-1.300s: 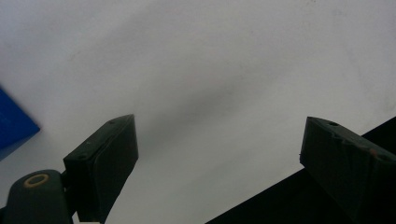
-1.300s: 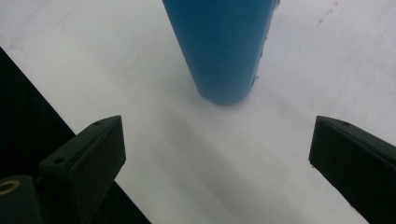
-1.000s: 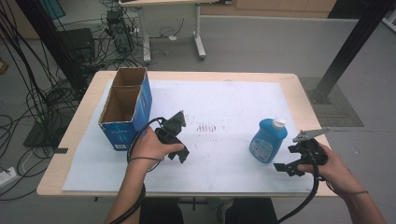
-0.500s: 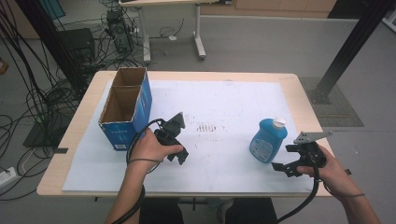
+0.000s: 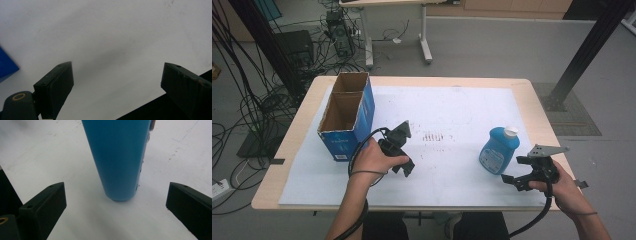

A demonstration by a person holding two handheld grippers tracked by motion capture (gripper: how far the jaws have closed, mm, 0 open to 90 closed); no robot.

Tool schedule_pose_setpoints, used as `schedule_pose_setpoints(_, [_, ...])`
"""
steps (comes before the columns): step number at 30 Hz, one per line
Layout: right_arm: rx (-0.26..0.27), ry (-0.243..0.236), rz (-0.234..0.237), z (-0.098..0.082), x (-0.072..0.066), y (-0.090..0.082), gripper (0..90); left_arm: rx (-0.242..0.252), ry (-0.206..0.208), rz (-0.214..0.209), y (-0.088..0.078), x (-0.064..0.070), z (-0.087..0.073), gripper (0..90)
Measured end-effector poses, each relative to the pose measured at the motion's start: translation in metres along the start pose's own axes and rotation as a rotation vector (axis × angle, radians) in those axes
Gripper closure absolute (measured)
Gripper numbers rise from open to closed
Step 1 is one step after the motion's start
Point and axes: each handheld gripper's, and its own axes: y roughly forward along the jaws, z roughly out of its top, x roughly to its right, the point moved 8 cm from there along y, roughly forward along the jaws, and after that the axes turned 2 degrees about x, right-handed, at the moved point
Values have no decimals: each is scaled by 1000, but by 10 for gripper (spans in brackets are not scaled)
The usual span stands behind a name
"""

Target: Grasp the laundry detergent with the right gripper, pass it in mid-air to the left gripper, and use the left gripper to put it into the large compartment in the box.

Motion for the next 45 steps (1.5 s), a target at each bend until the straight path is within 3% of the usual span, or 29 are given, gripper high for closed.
schedule_pose_setpoints(18, [90, 29, 16, -6, 1, 9, 26, -12, 12, 2, 2, 3, 0, 114])
schedule_pose_setpoints(45, [144, 23, 9, -3, 1, 16, 24, -26, 14, -1, 5, 5, -1, 115])
